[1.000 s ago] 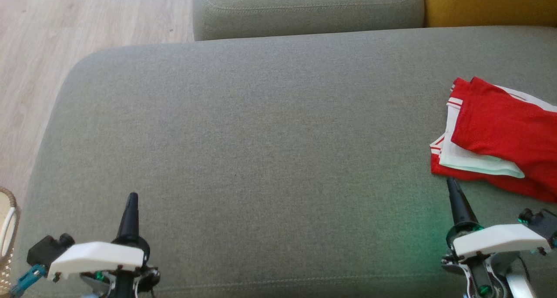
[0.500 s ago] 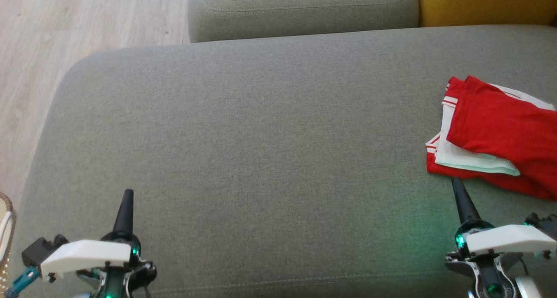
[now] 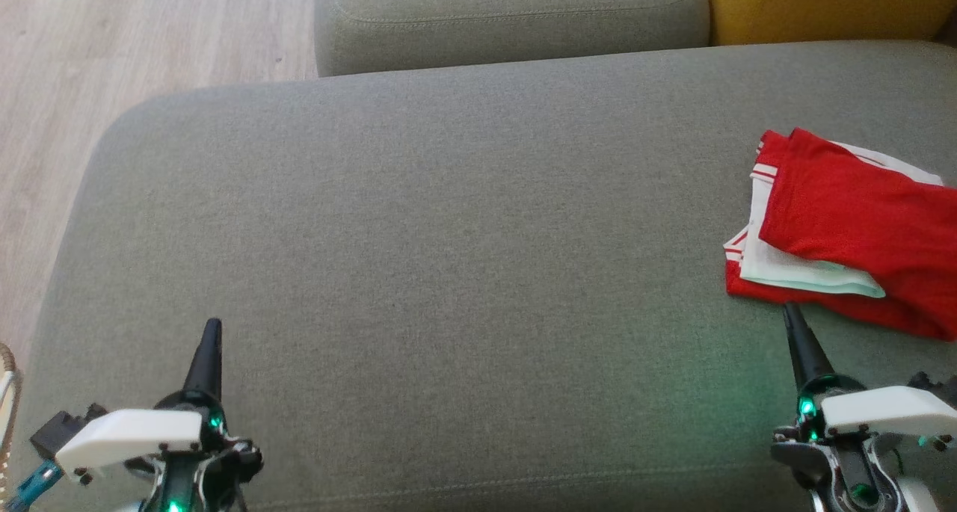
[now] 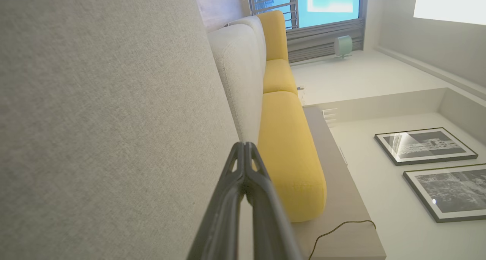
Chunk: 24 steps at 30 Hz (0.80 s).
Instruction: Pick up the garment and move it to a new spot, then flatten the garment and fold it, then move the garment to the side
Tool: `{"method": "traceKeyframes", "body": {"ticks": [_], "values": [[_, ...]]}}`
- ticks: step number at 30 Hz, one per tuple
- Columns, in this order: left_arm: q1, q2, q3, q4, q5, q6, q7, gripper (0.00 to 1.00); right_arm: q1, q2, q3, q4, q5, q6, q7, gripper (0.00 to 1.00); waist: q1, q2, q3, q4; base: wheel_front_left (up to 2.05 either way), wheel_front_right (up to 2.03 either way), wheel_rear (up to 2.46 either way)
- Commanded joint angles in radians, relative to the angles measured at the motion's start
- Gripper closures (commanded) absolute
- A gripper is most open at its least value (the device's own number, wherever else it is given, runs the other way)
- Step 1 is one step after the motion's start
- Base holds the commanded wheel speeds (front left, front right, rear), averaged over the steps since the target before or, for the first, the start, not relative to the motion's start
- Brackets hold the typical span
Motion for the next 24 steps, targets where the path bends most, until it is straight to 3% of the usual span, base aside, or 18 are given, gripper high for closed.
{"method": "traceKeyframes", "body": {"ticks": [1,19,24], "values": [[-0.065,0.015,0.035,-0.026,-0.032,-0.007,0.009,1.0,-0.062,-0.003,0.011,-0.038,0.037,0.0,0.009,1.0,0.0,0.0,0.0,-0.002,0.0,0.0,0.0],[-0.092,0.014,0.07,-0.009,-0.218,-0.025,0.063,1.0,-0.073,-0.003,-0.009,-0.039,0.255,0.0,0.06,1.0,0.0,0.0,-0.004,-0.018,0.0,0.0,0.0],[-0.092,0.012,0.072,-0.009,-0.217,-0.025,0.065,1.0,-0.073,-0.003,-0.009,-0.039,0.255,0.0,0.061,1.0,0.0,0.0,-0.004,-0.018,0.0,0.0,0.0]]}}
